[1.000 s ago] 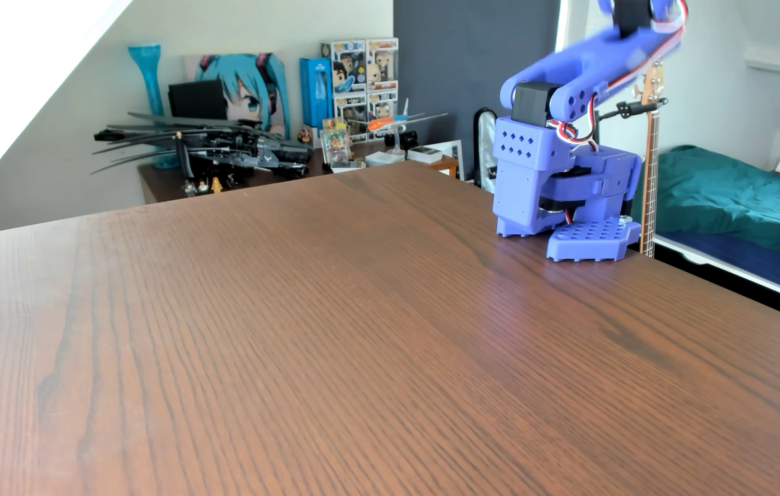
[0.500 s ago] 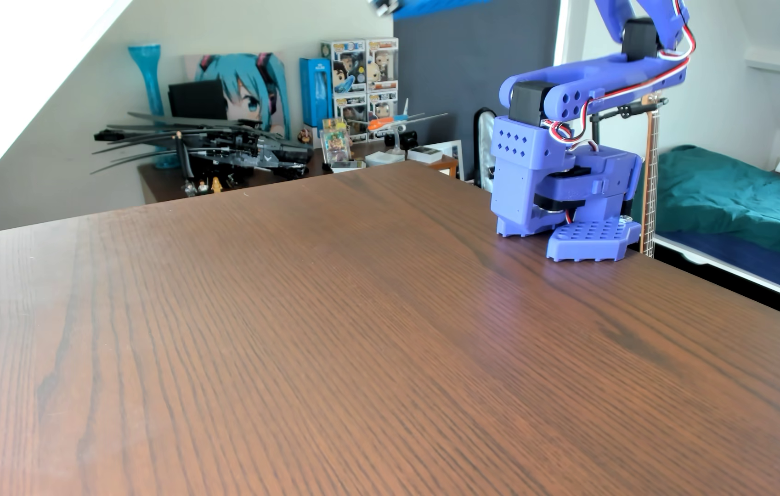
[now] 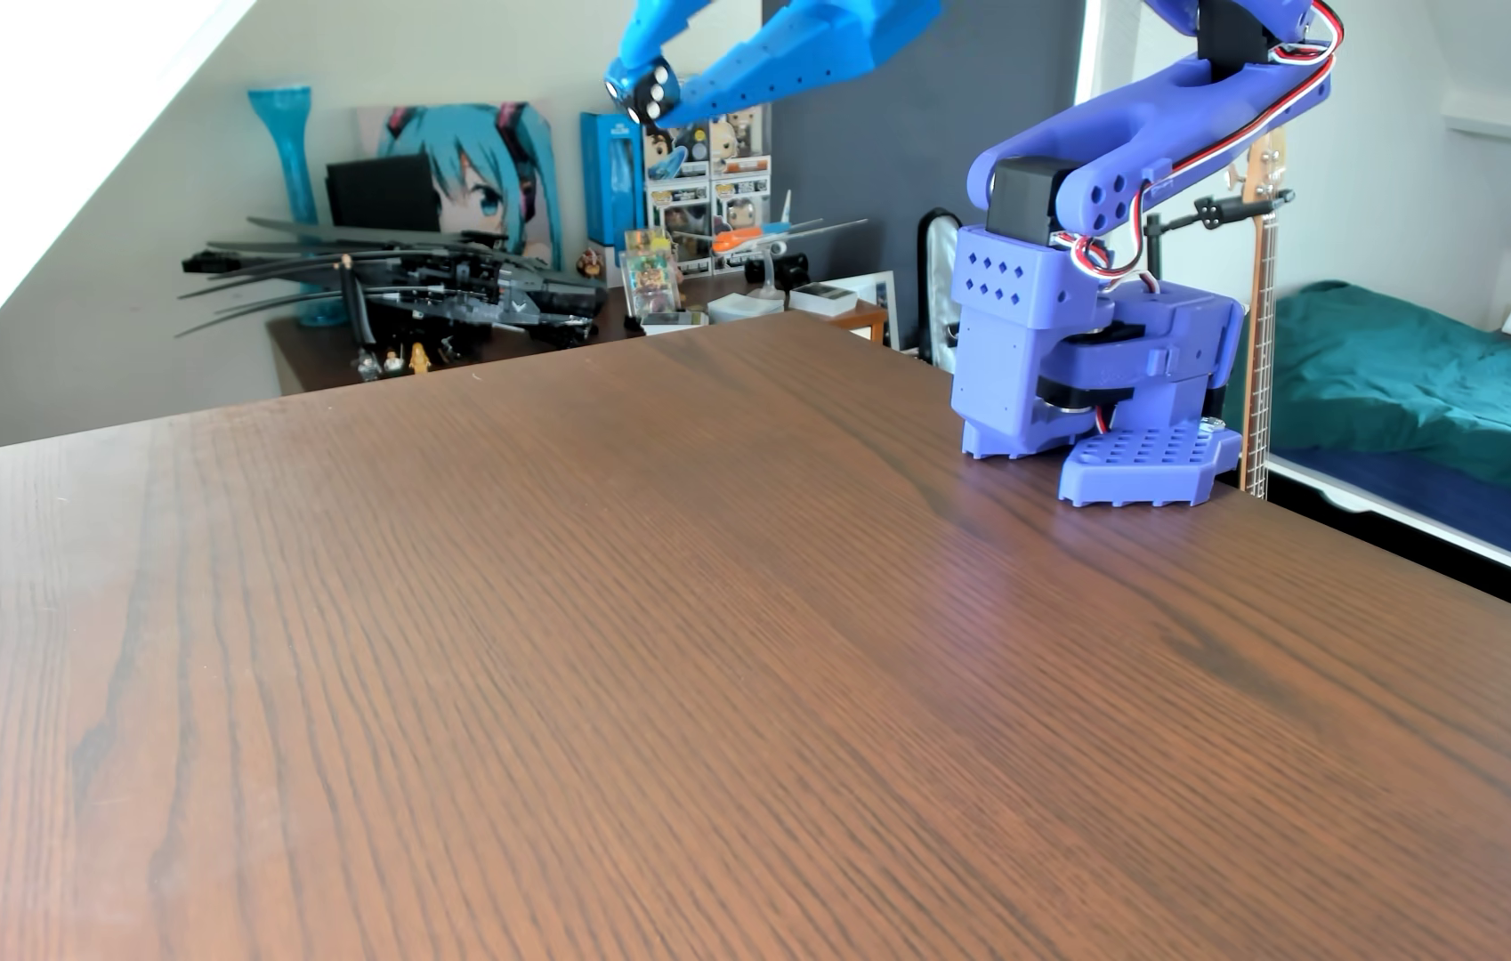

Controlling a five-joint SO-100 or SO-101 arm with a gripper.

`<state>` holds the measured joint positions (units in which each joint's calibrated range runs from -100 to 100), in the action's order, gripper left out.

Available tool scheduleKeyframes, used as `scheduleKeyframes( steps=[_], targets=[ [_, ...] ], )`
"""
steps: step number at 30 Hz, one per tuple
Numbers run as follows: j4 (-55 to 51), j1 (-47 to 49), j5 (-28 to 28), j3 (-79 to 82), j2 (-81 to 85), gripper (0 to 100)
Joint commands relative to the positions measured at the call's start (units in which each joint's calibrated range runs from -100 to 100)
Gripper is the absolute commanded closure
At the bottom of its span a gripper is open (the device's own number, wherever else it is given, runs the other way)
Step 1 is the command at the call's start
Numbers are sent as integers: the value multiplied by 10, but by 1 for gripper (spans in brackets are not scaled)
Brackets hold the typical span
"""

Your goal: Grab the blue dice

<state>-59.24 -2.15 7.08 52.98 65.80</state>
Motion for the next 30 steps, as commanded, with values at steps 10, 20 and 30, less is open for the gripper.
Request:
scheduleKeyframes(
  steps=[10,20,30],
  targets=[
    [-5,2,1,31,3,81],
    [-3,1,2,36,3,81],
    [-1,1,-1,33,3,81]
  ],
)
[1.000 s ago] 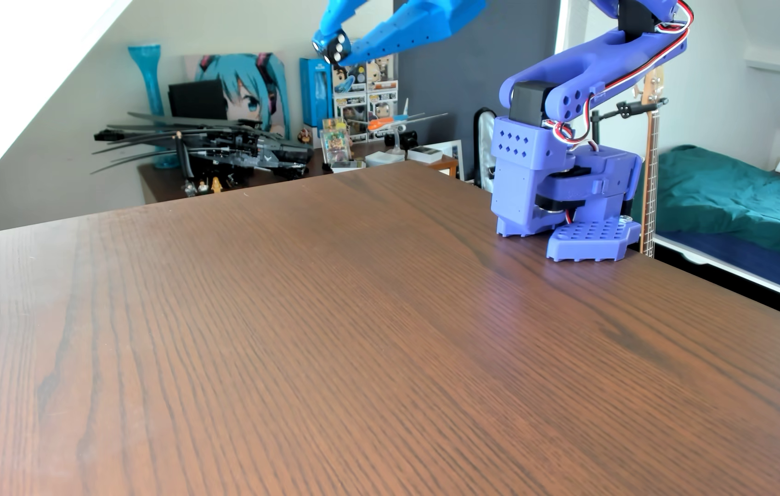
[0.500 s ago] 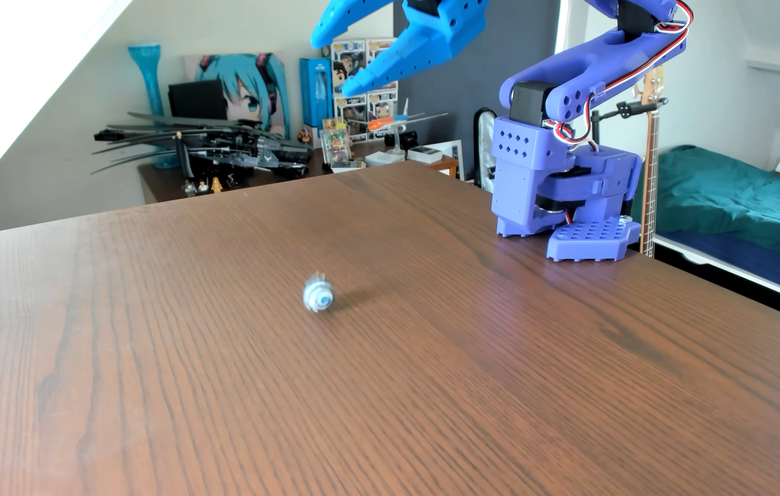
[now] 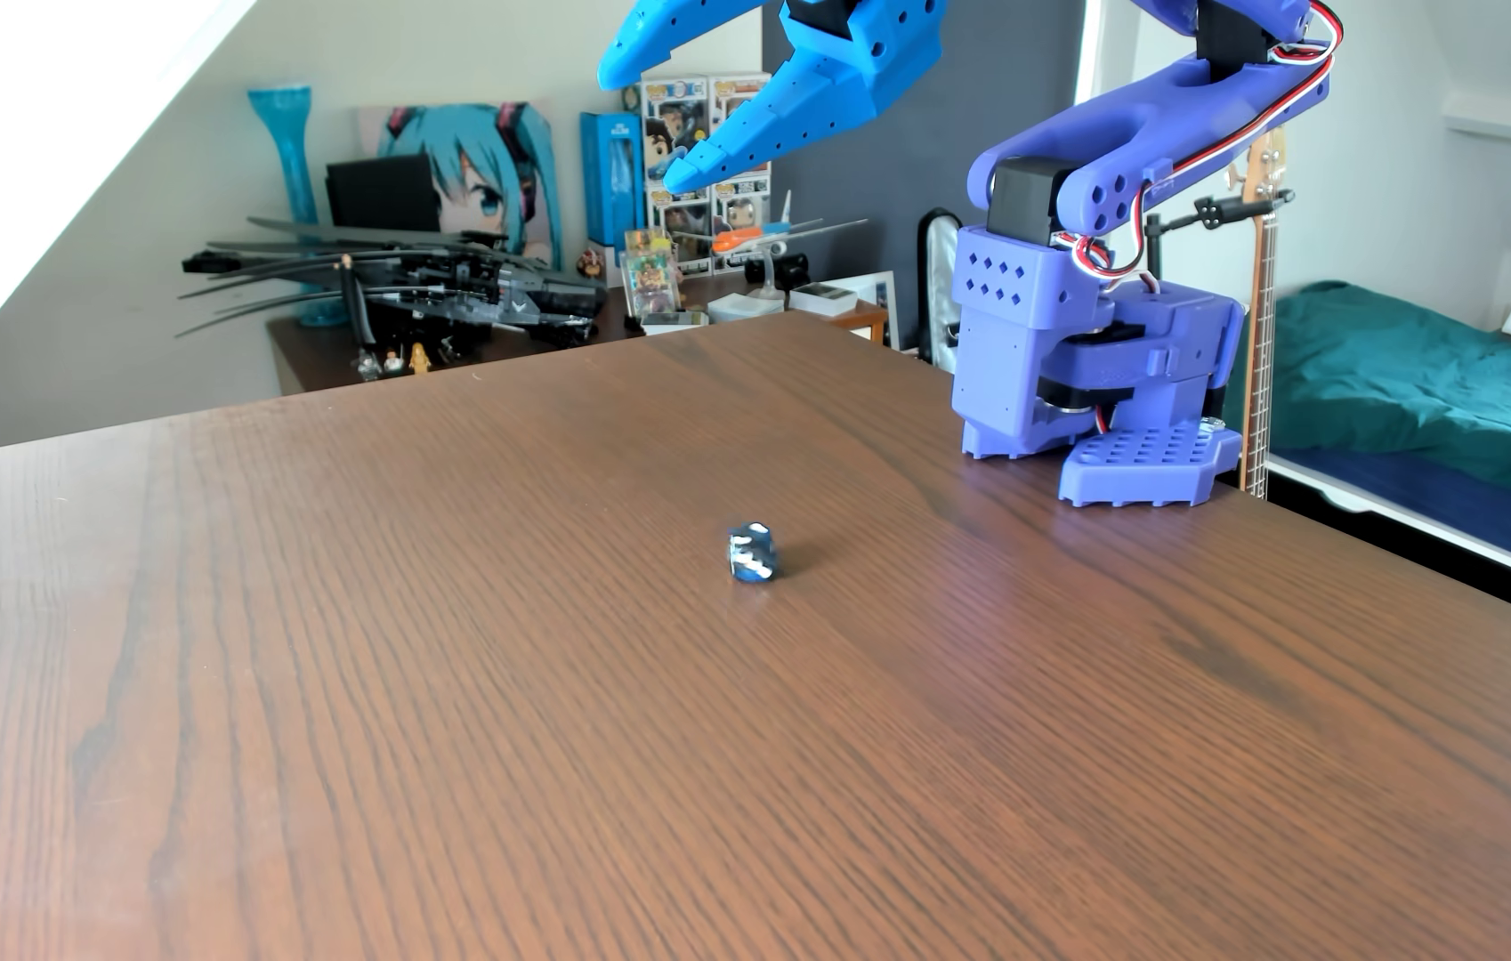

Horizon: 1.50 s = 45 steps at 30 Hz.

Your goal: Grab the blue dice

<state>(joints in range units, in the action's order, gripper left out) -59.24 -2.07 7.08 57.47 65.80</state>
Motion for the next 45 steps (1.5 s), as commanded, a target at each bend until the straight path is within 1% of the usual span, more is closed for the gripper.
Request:
scheduleKeyframes(
  steps=[1,10,12,15,16,18,21,26,31,37,45],
  targets=[
    [-1,0,-1,-11,3,81],
    [4,-1,-3,-8,13,81],
    [4,-1,-22,6,45,86],
    [25,9,-75,45,134,98],
    [40,21,-91,66,169,100],
    [71,41,-103,118,242,97],
    [111,64,-103,219,342,99],
    [152,49,-105,319,336,99],
    [165,44,-104,394,335,99],
    [158,14,-103,417,329,98],
    [146,17,-102,419,313,98]
  ],
)
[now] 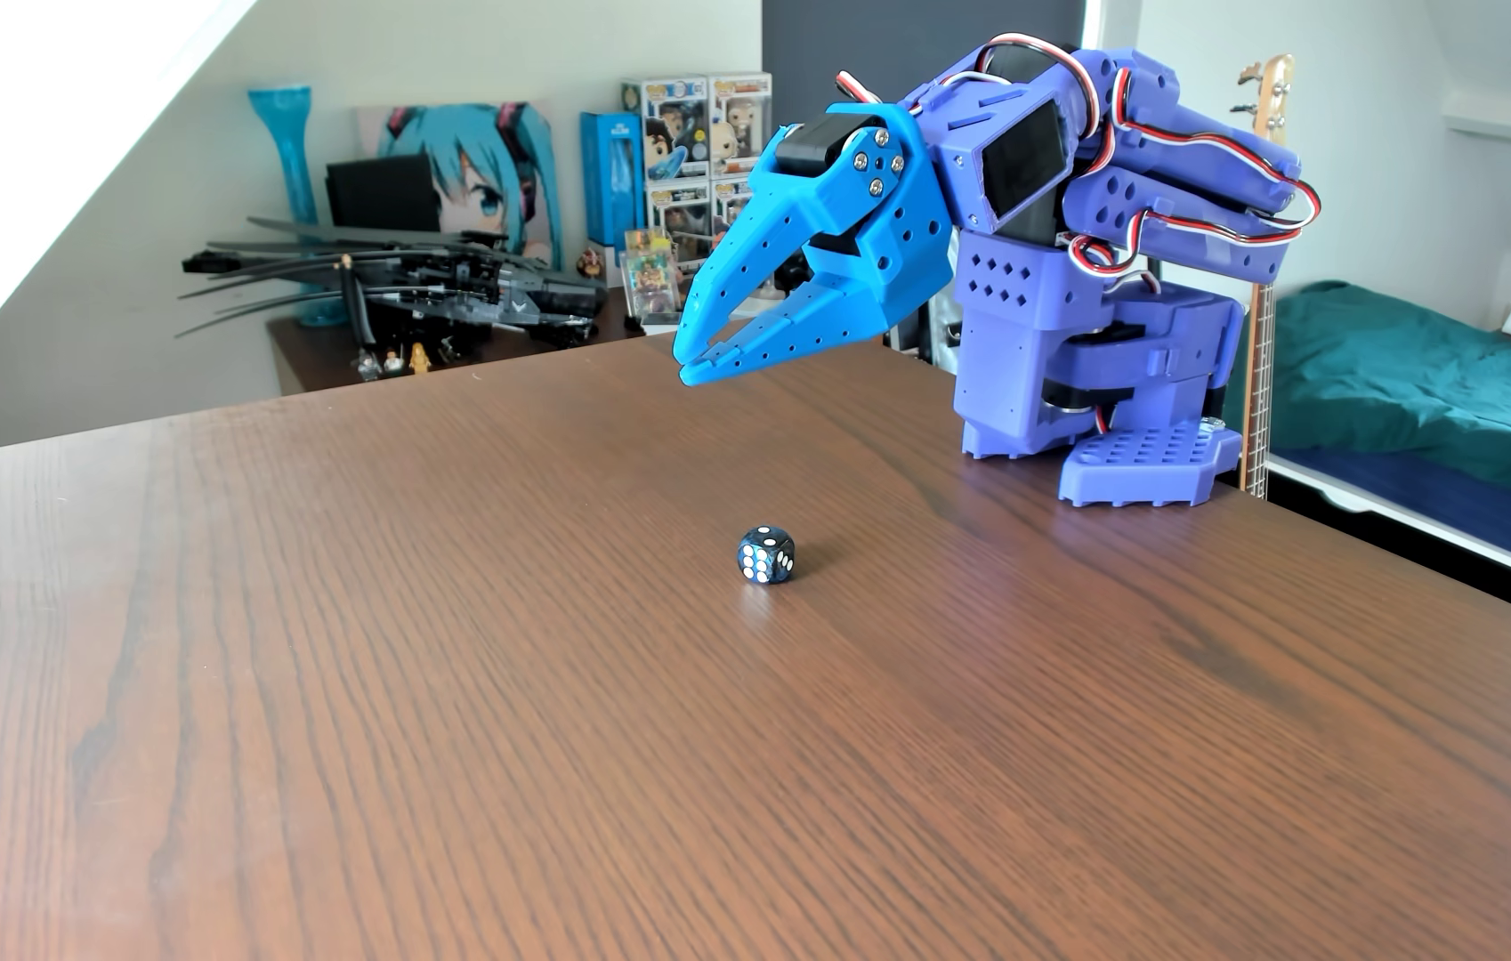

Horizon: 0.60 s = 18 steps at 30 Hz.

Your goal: Grab the blue dice

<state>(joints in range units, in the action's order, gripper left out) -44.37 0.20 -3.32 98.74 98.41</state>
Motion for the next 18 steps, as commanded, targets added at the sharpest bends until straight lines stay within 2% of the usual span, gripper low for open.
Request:
scheduleKeyframes(
  steps=[1,9,18],
  targets=[
    [-11,-5,2,7,-25,98],
    [-60,-8,-2,6,3,98],
    [-65,-5,-1,6,3,98]
  ],
)
